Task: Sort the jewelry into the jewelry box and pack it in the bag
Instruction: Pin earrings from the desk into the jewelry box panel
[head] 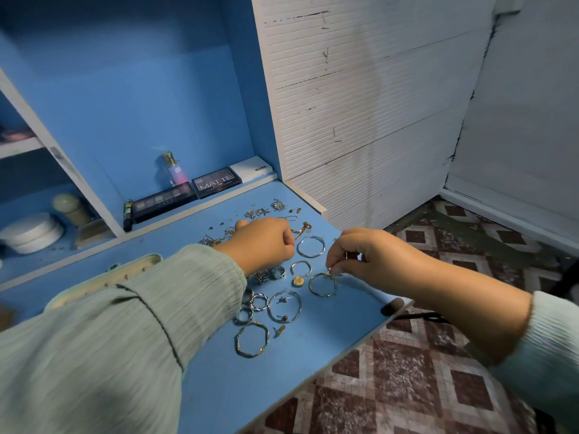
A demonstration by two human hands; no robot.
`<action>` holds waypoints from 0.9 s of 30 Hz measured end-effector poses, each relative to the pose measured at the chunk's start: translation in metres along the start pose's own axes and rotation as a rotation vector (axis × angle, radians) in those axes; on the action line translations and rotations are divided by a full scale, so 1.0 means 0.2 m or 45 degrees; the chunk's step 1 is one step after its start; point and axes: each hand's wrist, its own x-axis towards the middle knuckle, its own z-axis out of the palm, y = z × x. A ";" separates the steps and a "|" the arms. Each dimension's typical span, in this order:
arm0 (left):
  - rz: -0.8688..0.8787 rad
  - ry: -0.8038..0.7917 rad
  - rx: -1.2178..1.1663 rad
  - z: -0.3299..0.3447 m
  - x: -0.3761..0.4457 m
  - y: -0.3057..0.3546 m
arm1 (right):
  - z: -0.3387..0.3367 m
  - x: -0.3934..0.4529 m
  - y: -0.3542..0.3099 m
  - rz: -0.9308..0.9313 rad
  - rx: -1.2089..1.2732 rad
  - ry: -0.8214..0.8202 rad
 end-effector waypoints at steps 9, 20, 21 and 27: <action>-0.046 0.086 -0.343 -0.18 -0.29 -0.06 | 0.00 0.04 -0.22 0.074 0.134 0.090; -0.102 0.191 -0.376 -0.32 -0.73 -0.26 | 0.18 0.09 -0.62 -0.045 0.265 0.009; -0.116 0.204 -0.389 -0.32 -0.76 -0.28 | 0.19 0.09 -0.66 -0.046 0.287 -0.010; -0.215 0.278 -0.519 -0.31 -0.95 -0.43 | 0.29 0.13 -0.83 -0.080 0.363 -0.174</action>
